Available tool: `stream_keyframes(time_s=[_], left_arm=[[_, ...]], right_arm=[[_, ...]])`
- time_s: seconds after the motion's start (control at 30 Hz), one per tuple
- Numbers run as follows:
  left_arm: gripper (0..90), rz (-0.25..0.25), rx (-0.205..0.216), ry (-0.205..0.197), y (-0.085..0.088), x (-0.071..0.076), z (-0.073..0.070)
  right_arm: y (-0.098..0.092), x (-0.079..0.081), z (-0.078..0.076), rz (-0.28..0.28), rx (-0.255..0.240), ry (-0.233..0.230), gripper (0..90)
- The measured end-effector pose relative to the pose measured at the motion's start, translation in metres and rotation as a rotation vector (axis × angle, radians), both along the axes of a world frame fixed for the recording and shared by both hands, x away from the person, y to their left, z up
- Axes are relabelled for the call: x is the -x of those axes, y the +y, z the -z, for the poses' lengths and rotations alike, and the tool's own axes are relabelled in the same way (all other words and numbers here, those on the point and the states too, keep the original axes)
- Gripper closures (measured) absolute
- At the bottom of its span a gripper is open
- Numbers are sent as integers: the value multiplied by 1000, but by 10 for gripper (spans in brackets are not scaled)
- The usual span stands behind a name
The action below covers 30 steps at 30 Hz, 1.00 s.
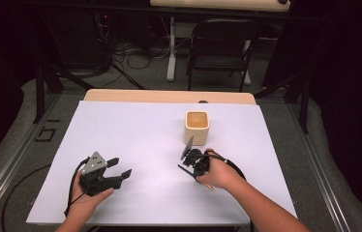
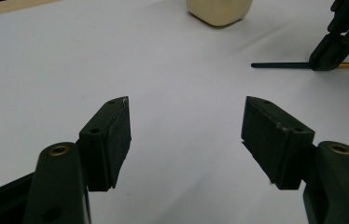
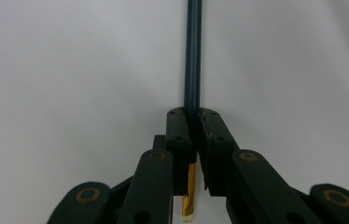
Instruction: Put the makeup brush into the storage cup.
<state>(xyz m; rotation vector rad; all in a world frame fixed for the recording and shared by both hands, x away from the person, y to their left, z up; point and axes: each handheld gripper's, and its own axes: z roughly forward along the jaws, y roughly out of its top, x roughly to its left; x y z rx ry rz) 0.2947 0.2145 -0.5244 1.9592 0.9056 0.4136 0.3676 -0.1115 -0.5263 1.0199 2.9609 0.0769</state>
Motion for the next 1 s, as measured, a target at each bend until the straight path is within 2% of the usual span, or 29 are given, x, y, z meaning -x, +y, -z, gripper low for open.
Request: stream_keyframes(time_s=[0.33, 0.4, 0.5, 0.57, 0.6, 0.8, 0.83, 0.9, 1.0], left_arm=[[331, 1, -1, -2, 0, 0, 0], [334, 2, -3, -2, -1, 0, 0], [338, 3, -6, -4, -2, 1, 0], [342, 5, -18, -12, -4, 2, 0], [345, 11, -23, -16, -4, 2, 0], [355, 35, -69, -39, -12, 5, 1], [355, 37, -76, -41, -12, 5, 1], [355, 39, -77, -40, -14, 5, 1], [355, 37, -105, -52, -16, 5, 0]], right_arm=[[1, 0, -5, -8, -3, 3, 834], [1, 0, -6, -12, -22, -2, 834], [2, 0, -14, -30, 9, -3, 835], [3, 3, -14, -23, -32, -14, 835], [3, 3, -16, -35, -10, -19, 835], [7, 5, -27, -52, -14, -22, 835], [7, 5, -27, -54, -40, -23, 835], [8, 7, -30, -60, -11, -36, 836], [10, 8, -35, -74, -23, -25, 835]])
